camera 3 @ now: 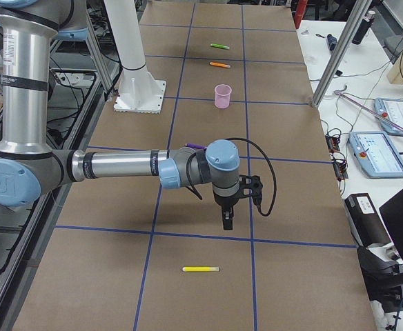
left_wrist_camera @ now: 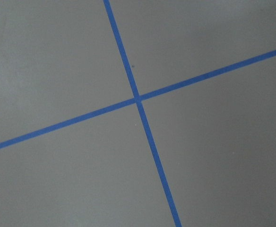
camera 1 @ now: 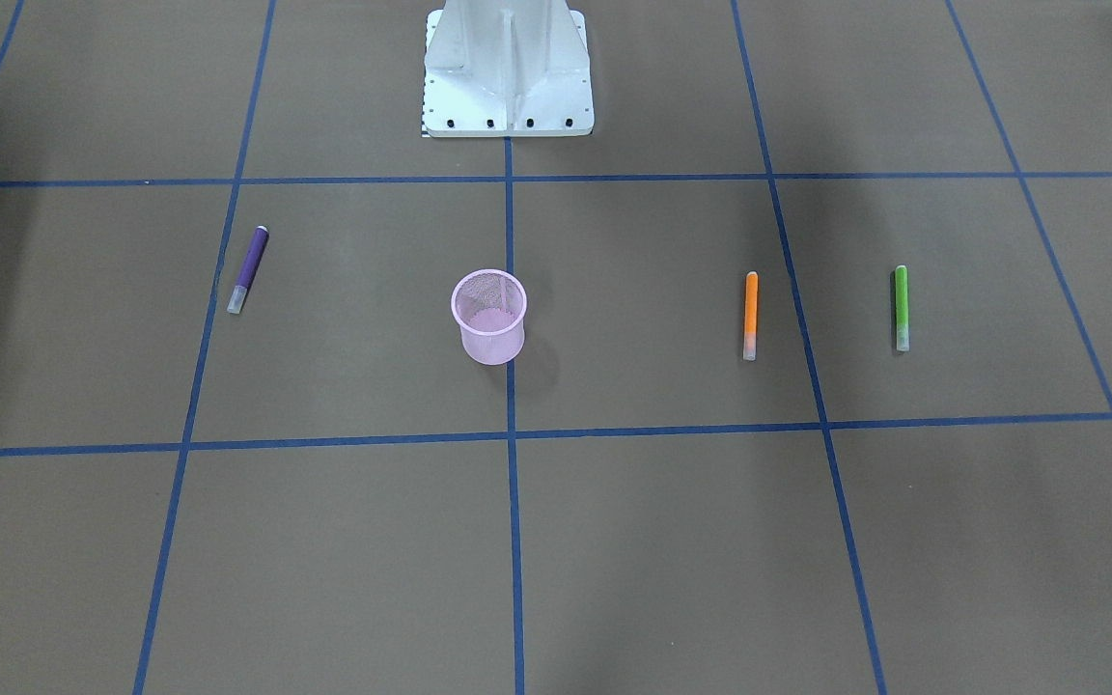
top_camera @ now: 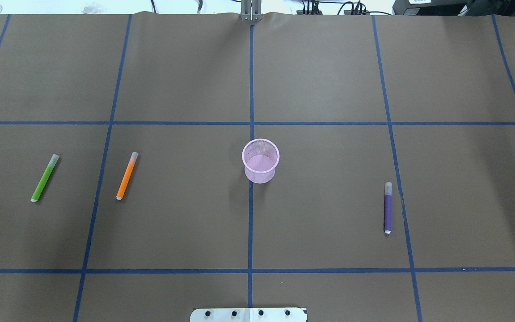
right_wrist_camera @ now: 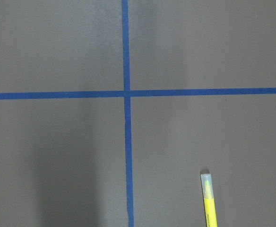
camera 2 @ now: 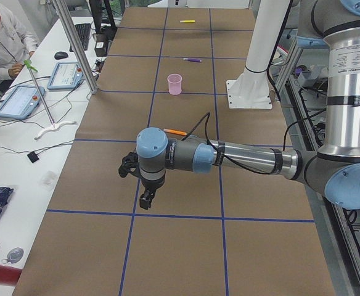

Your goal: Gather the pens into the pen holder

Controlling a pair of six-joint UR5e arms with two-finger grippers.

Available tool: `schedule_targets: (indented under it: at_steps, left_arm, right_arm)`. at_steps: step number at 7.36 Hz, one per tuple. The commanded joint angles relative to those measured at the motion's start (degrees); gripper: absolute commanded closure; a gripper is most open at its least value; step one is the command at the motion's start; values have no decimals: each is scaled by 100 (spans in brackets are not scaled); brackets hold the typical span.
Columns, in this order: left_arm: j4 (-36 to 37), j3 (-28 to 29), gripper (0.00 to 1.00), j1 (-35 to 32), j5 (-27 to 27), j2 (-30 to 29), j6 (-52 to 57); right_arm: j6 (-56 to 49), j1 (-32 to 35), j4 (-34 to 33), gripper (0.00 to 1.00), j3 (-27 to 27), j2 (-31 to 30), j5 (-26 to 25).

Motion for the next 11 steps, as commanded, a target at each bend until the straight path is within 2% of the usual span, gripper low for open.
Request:
schedule_targets:
  at_steps: [1, 2, 3, 4, 5, 6, 7, 9, 11]
  left_arm:
    - [-559, 81, 0, 1, -1, -255, 2]
    - [-859, 108, 0, 1, -35, -264, -7]
    - [-871, 117, 0, 1, -44, -265, 2]
    - [-871, 117, 0, 1, -53, -265, 2]
    - [-871, 117, 0, 1, -53, -265, 2]
    - [-880, 108, 0, 1, -53, -265, 2]
    - [-880, 108, 0, 1, -53, -265, 11]
    - [-906, 117, 0, 10, -53, -265, 20]
    - [-1055, 117, 0, 1, -53, -256, 11]
  right_arm:
    - [16, -5, 464, 0, -28, 25, 107]
    - [-27, 4, 822, 0, -64, -218, 117]
    - [7, -5, 1808, 0, -299, -577, 108]
    - [16, -5, 2601, 0, -1015, -633, 143]
    - [77, -14, 3114, 0, -1718, -582, 126]
    - [104, -23, 3276, 0, -2134, -546, 117]
    - [304, -92, 3251, 1, -2243, -546, 125]
    - [1103, -697, 3242, 4, -2593, -241, 47]
    - [1045, -770, 3242, 9, -2973, 7, 46]
